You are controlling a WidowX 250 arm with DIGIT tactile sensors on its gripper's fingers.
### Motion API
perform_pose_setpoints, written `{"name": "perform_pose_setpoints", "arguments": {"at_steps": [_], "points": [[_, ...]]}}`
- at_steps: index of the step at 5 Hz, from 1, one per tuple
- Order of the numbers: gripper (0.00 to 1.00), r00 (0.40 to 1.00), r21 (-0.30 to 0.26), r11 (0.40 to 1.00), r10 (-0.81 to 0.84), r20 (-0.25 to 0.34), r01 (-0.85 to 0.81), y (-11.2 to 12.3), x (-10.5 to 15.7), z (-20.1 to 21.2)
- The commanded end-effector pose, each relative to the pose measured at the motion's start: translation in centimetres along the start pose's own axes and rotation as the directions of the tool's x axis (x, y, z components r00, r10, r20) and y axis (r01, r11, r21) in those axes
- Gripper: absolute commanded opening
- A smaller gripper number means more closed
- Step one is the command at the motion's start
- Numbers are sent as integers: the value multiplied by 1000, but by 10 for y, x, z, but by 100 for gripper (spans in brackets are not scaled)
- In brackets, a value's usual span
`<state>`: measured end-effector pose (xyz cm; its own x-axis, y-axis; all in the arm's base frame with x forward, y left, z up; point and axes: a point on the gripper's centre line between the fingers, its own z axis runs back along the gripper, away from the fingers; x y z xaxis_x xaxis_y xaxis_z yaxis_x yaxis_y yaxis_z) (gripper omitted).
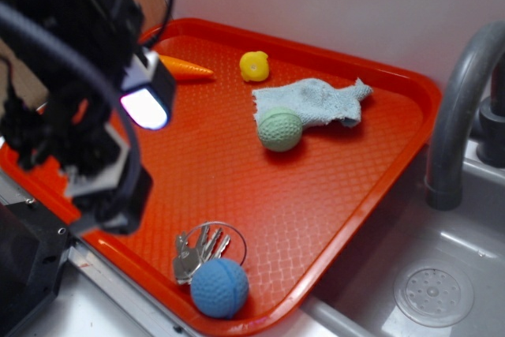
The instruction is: Grab the blue ball.
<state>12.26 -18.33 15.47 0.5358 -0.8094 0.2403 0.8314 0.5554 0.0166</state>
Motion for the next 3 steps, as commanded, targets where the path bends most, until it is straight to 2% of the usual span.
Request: {"name": "perform_pose_setpoints", "arguments": {"at_steps": [1, 2, 3], "points": [[100, 1000, 0, 1000, -12, 25, 12, -12, -7, 7], [100, 1000, 0, 1000, -12, 25, 12, -12, -7, 7], [100, 979, -6, 979, -204, 16, 204, -19, -4, -36]]}}
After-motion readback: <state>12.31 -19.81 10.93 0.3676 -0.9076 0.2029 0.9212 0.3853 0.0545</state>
